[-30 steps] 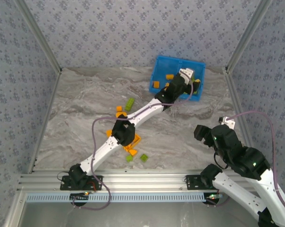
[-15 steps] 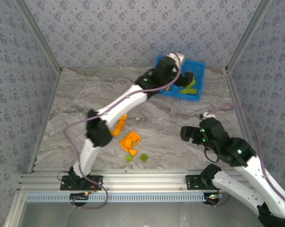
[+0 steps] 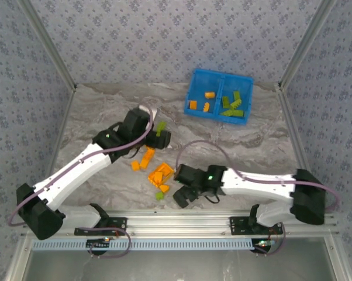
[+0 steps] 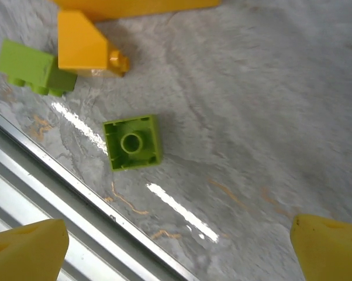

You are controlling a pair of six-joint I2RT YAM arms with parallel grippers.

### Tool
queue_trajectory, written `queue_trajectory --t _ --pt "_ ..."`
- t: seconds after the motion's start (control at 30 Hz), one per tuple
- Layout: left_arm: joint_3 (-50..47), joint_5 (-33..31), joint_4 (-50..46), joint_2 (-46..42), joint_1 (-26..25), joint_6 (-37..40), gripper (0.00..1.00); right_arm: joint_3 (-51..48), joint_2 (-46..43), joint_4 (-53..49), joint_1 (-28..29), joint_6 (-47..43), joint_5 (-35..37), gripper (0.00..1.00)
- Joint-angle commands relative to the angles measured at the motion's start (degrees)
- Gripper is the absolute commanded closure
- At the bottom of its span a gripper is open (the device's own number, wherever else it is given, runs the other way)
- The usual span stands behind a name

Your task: Sort the legos into containers by color

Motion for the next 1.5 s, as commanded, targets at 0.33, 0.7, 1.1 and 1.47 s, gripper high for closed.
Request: queue_trajectory --t 0.33,0.7,1.1,1.47 --pt "-10.38 -1.58 -1.33 -9.27 0.37 -6.32 0.01 5.09 18.17 8.04 1.58 -2.93 -0.74 0.4" --pt "-9.6 -0.56 0.42 -10.02 0.32 -3.31 0.01 4.46 1.07 0.8 -2.66 1.82 9.29 0.69" --pt "-13.71 2.23 4.27 -19.83 0.23 -2.89 0.01 18.25 1.57 10.81 -51.96 -2.88 7.68 0.67" --pt "-17.09 0.9 2.26 -25.59 0.18 -7.01 0.01 62.18 42.49 -1.0 -63.31 -5.29 6.96 0.67"
